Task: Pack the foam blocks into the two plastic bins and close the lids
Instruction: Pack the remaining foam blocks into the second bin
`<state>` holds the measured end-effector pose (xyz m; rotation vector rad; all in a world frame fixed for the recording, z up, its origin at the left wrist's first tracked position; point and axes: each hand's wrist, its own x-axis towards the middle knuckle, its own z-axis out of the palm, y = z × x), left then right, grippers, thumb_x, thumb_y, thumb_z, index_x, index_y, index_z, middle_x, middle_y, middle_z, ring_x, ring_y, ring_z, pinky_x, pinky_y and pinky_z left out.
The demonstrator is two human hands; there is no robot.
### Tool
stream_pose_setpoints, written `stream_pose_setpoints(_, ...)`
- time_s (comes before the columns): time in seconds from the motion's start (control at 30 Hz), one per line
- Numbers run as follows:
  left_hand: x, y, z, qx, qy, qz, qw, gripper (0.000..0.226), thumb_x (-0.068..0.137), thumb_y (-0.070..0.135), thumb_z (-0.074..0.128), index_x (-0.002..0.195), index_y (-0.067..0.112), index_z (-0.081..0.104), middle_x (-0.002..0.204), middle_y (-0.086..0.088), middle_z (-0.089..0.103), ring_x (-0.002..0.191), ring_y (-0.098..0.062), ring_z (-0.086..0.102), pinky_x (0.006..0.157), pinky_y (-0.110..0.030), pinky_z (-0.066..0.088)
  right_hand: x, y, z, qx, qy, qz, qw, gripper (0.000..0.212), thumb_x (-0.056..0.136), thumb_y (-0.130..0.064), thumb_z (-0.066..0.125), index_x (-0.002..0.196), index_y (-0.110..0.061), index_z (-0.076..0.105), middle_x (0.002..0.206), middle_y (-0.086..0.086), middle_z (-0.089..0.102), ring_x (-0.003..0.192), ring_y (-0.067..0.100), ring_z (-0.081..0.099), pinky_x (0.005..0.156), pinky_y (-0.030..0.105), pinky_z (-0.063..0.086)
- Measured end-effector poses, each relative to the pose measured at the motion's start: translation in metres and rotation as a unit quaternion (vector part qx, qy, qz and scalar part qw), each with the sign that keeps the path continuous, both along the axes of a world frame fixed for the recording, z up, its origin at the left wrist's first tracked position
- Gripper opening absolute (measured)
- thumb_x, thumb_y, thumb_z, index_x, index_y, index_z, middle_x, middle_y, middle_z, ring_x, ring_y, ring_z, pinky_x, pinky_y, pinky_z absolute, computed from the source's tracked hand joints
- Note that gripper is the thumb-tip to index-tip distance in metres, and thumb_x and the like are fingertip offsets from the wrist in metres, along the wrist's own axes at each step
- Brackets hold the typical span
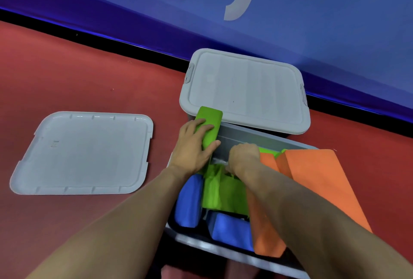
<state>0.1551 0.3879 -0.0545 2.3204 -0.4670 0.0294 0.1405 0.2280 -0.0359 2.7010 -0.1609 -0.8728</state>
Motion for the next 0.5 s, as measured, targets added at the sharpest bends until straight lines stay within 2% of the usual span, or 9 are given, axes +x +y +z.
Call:
stream_pose_setpoints(0.1,0.000,0.003,-0.002,-0.019,0.014,0.000,1.000,0.050,0.092,0.048,0.067,0.135,0.024,0.060,0.148,0.003,0.044,0.139,-0.020,0.031,0.116,-0.022,0.018,0.004,0.002,-0.020,0.011,0.056,-0.031,0.998,0.081,0.081,-0.068,0.069,0.140,-0.015,0.054,0.137,-0.001,0.061,0.124,0.023,0.061,0.094,0.037,0.055)
stream_pose_setpoints(0.17,-0.001,0.003,-0.002,-0.020,0.013,0.000,1.000,0.049,0.092,0.048,0.066,0.135,0.025,0.060,0.148,0.004,0.043,0.139,-0.019,0.030,0.116,-0.022,0.018,0.000,0.006,-0.043,0.072,0.072,-0.052,0.993,0.104,0.078,-0.074,0.067,0.152,-0.010,0.033,0.151,0.006,0.046,0.137,0.026,0.049,0.104,0.042,0.048)
stream_pose_setpoints(0.23,-0.003,0.001,-0.002,-0.021,0.010,0.002,1.000,0.048,0.093,0.047,0.066,0.136,0.025,0.059,0.148,0.005,0.042,0.139,-0.019,0.030,0.115,-0.022,0.020,-0.004,0.009,-0.064,0.149,0.078,-0.063,0.984,0.117,0.077,-0.073,0.068,0.159,-0.009,0.014,0.164,0.007,0.026,0.146,0.029,0.036,0.114,0.044,0.038)
stream_pose_setpoints(0.3,-0.005,0.000,-0.003,-0.026,0.006,0.005,1.000,0.047,0.094,0.045,0.066,0.136,0.024,0.059,0.148,0.004,0.042,0.139,-0.019,0.030,0.116,-0.023,0.020,-0.003,0.009,-0.081,0.200,0.074,-0.078,0.974,0.124,0.075,-0.068,0.075,0.162,-0.014,0.005,0.168,0.005,0.018,0.149,0.031,0.029,0.118,0.045,0.033)
stream_pose_setpoints(0.4,-0.006,-0.001,-0.003,-0.026,0.000,0.012,1.000,0.045,0.094,0.043,0.066,0.135,0.024,0.060,0.147,0.004,0.042,0.139,-0.019,0.030,0.116,-0.022,0.019,-0.007,0.008,-0.096,0.226,0.076,-0.096,0.966,0.126,0.070,-0.062,0.082,0.162,-0.024,0.005,0.159,0.011,0.036,0.140,0.036,0.043,0.112,0.045,0.041)
stream_pose_setpoints(0.5,-0.006,-0.001,-0.005,-0.015,0.008,0.010,1.000,0.047,0.094,0.042,0.067,0.136,0.022,0.059,0.146,0.002,0.043,0.138,-0.019,0.031,0.115,-0.019,0.018,-0.010,-0.001,-0.102,0.226,0.073,-0.087,0.967,0.115,0.076,-0.053,0.083,0.161,-0.030,0.010,0.154,0.013,0.032,0.136,0.040,0.044,0.110,0.045,0.042)
